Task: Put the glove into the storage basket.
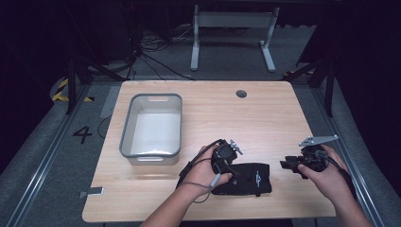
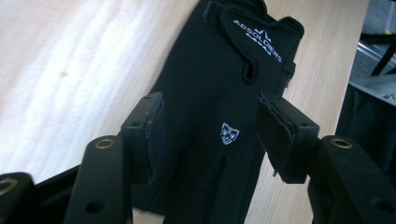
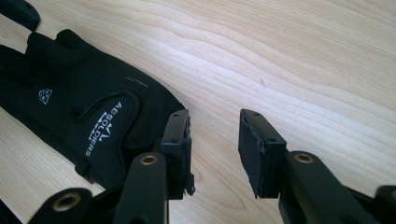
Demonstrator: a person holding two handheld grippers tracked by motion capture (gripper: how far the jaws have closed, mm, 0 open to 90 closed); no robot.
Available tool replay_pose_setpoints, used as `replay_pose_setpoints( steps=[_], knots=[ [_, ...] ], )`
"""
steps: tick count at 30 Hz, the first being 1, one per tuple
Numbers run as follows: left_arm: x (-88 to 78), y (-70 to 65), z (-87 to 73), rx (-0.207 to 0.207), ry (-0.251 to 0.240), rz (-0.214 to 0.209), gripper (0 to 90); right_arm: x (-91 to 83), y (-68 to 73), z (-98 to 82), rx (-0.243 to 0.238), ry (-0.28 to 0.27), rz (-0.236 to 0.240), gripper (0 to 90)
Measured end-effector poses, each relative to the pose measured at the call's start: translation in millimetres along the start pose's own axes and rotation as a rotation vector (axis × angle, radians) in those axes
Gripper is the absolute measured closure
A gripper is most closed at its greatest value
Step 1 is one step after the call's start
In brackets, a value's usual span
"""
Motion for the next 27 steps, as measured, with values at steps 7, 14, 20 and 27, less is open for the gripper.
replay_pose_setpoints(
  steps=[7,14,20,27],
  knots=[
    [20.0,-0.3,8.8,0.068,0.016,-0.009,43.4,-5.1,-3.8,-9.5,0.027,-0.004,-0.006,63.4],
    [34.8,-5.3,13.2,0.129,0.031,-0.017,39.1,-6.8,-4.8,-13.3,0.035,-0.004,-0.003,62.8],
    [42.0,-7.3,13.8,0.134,0.053,-0.002,35.3,-5.5,-2.9,-12.1,0.028,-0.005,0.019,62.3],
    [52.2,-5.8,11.0,0.107,0.095,0.072,30.1,-3.6,-3.2,-10.9,0.028,0.000,0.038,61.9]
  ],
)
Point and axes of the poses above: each handheld gripper's, and its own axes: x roughly forward along the jaws, z roughly out of its top, y roughly to its left, the point moved 1 cm from there along x, roughly forward along the jaws, and after that the axes turned 4 degrees about y, right-handed, at the moved point
